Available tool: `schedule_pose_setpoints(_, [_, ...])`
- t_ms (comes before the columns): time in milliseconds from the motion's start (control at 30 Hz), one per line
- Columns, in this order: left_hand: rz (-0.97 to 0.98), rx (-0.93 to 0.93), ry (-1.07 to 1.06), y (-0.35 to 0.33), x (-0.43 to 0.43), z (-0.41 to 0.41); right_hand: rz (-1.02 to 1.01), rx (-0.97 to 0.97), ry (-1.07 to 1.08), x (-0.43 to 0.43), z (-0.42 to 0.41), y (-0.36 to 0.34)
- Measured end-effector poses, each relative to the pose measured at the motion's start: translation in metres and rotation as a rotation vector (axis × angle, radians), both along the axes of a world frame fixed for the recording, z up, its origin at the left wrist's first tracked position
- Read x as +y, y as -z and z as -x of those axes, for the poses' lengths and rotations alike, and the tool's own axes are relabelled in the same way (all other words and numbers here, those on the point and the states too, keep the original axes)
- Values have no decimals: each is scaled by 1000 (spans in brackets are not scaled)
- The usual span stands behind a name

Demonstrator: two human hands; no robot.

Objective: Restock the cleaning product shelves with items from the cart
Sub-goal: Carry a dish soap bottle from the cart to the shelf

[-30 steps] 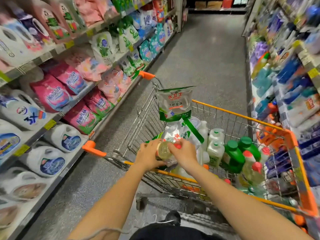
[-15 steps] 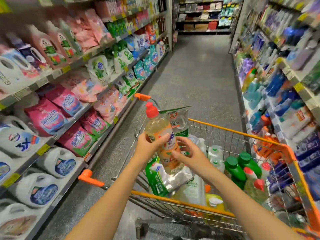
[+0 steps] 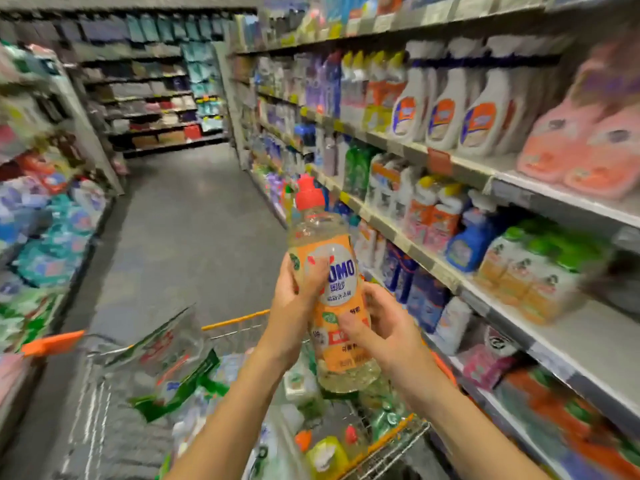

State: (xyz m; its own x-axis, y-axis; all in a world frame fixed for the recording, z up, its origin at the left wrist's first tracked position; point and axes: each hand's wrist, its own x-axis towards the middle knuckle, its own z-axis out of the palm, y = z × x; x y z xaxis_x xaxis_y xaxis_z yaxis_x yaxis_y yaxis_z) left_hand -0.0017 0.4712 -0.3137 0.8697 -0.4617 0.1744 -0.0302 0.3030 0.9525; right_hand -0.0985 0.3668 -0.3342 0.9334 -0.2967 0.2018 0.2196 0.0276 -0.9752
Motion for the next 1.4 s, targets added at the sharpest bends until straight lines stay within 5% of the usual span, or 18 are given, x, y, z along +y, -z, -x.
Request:
schedule_pose_setpoints(400, [136,-68,641,-25,-207,179,-19,-13,695,-121,215,-31])
schedule_pose_setpoints(833, [159,-433,1053,-51,-349,304,133,-185,1163,-219,341,-51])
schedule_pose_setpoints(1100, [107,-823,967,-77,-430,337,336,-159,1328,-289,378,-70])
schedule_pose_setpoints(1400, [153,-797,995,-66,-484,345,346,-101,1365,-338,383,-66])
